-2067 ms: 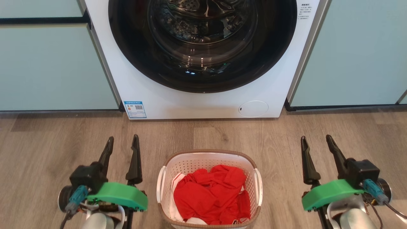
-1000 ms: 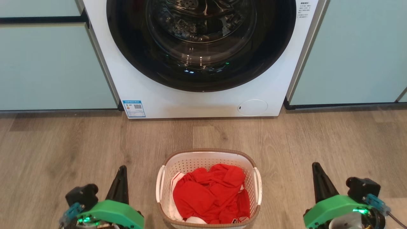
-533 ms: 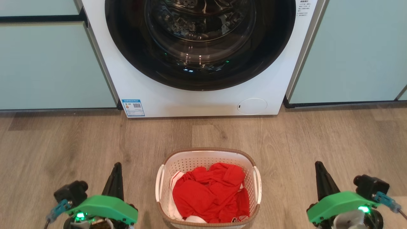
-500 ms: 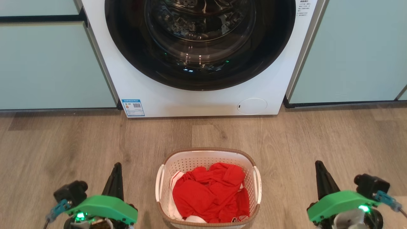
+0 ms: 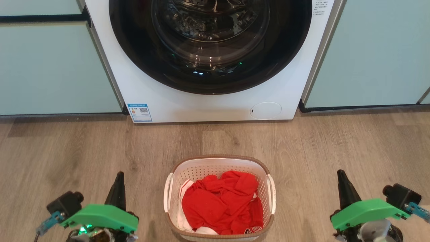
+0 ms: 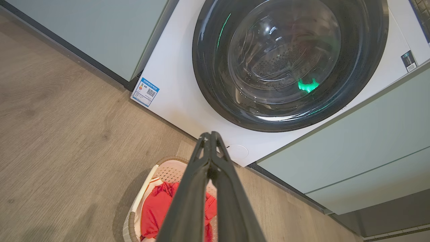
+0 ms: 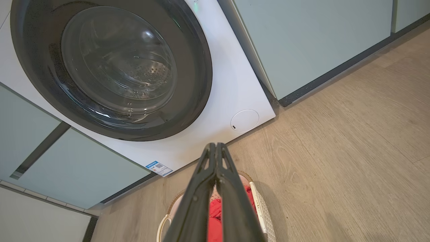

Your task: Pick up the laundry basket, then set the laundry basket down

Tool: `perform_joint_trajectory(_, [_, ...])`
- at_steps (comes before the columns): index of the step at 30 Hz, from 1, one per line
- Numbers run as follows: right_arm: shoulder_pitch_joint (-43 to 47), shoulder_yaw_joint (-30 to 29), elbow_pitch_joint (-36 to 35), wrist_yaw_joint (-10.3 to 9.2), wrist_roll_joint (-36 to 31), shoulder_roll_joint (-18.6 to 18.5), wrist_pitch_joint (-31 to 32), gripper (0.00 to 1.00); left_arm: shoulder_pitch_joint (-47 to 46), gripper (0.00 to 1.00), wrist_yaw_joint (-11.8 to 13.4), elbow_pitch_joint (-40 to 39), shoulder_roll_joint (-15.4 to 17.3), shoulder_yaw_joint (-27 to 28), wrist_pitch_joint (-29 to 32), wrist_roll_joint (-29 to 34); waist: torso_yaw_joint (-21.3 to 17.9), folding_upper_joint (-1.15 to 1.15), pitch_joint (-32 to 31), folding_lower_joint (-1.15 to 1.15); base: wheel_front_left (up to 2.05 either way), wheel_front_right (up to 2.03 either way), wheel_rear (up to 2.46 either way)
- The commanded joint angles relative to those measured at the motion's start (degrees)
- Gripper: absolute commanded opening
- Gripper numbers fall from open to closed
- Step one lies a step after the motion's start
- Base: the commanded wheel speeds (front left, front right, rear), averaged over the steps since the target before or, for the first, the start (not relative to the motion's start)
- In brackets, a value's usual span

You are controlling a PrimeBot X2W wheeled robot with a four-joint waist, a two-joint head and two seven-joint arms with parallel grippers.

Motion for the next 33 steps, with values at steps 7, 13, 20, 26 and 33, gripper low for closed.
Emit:
perform_joint_trajectory(7, [-4.0, -0.5, -1.4, -0.06, 6.1, -1.3, 1.3, 0.00, -4.4, 0.00, -0.9, -1.4, 0.5, 2.1, 1.3, -5.5, -0.1, 0.00, 0.2, 0.00, 0.00, 0.00, 0.00])
perform_joint_trajectory(13, [-4.3, -1.0, -1.3, -0.07, 10.0, -1.4, 2.2, 0.00, -4.8, 0.00, -1.2, -1.3, 0.5, 2.9, 2.3, -9.0, -0.2, 0.00, 0.4, 0.00, 0.00, 0.00, 0.00])
perform_joint_trajectory(20, [-4.7, -1.4, -1.2, -0.07, 13.9, -1.4, 3.2, 0.00, -5.1, 0.00, -1.6, -1.2, 0.5, 3.8, 3.3, -12.6, -0.3, 0.00, 0.6, 0.00, 0.00, 0.00, 0.00])
perform_joint_trajectory(26, [-5.1, -1.9, -1.1, -0.08, 17.8, -1.5, 4.1, 0.00, -5.5, 0.00, -2.0, -1.1, 0.5, 4.6, 4.2, -16.1, -0.4, 0.00, 0.7, 0.00, 0.00, 0.00, 0.00])
perform_joint_trajectory(33, [-5.5, -2.5, -0.9, -0.09, 22.3, -1.5, 5.3, 0.00, -6.0, 0.00, -2.5, -0.9, 0.5, 5.6, 5.4, -20.3, -0.4, 0.00, 0.9, 0.00, 0.00, 0.00, 0.00])
